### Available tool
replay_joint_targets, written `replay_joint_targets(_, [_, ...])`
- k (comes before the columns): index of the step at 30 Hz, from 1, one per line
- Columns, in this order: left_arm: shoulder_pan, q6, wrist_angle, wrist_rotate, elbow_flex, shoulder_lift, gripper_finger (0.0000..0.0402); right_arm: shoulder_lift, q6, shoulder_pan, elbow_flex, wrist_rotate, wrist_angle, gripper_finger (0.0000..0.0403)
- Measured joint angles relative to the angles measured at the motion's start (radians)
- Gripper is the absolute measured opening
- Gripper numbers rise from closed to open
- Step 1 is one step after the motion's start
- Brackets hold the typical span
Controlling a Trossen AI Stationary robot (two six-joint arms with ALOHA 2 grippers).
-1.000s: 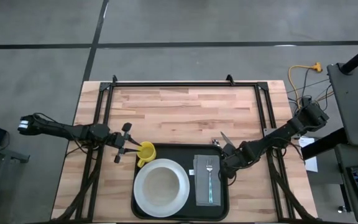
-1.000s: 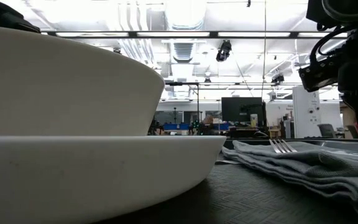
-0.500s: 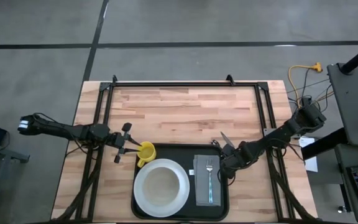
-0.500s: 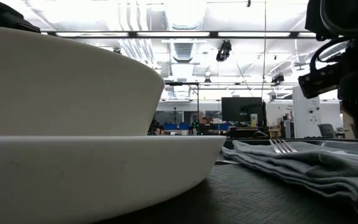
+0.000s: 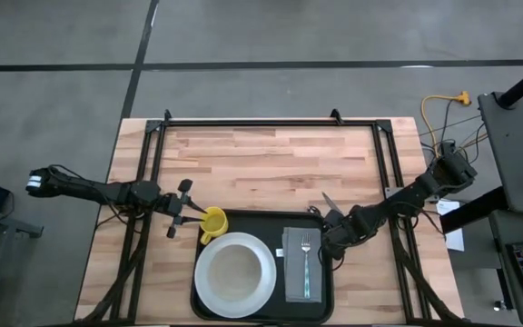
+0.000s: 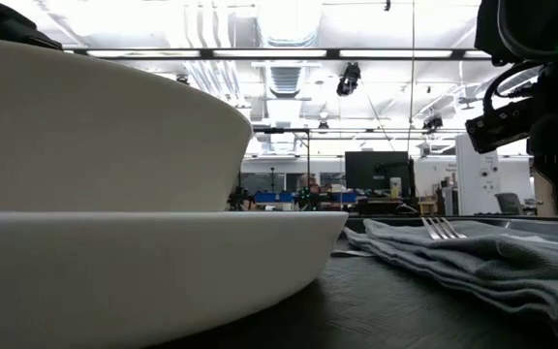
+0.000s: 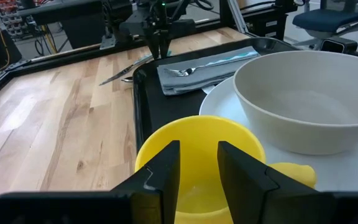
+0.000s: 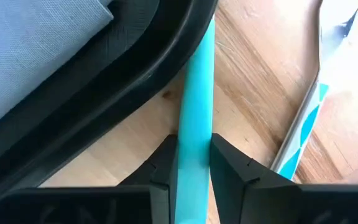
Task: Set up tray
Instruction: Put the blue spoon on the gray napkin to the right of the white plate
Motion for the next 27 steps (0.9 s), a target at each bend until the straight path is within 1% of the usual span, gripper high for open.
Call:
replay_joint_targets(6, [0.0,0.0,0.0,0.0,0.0,0.0,0.0094,-0.002,0.036,0.0,0.005,0.004,-0.018,0.0054])
replay_joint_targets(15, [0.0,0.0,0.0,0.0,0.0,0.0,0.0094,-0.008,0.074,-0.012,0.018,0.041,-0.081,0.0054])
replay_joint_targets(19, [0.0,0.0,0.0,0.0,0.0,0.0,0.0094,-0.04,0.078,-0.026,0.018,0.055,-0.088,0.0054])
replay_joint_targets(23, [0.0,0.0,0.0,0.0,0.0,0.0,0.0094,-0.083,0.106,-0.028,0.019,0.082,-0.092,0.0054])
replay_joint_targets(27, [0.0,0.0,0.0,0.0,0.0,0.0,0.0094,-0.122,0.146,-0.027,0.02,0.086,-0.097,0.0054])
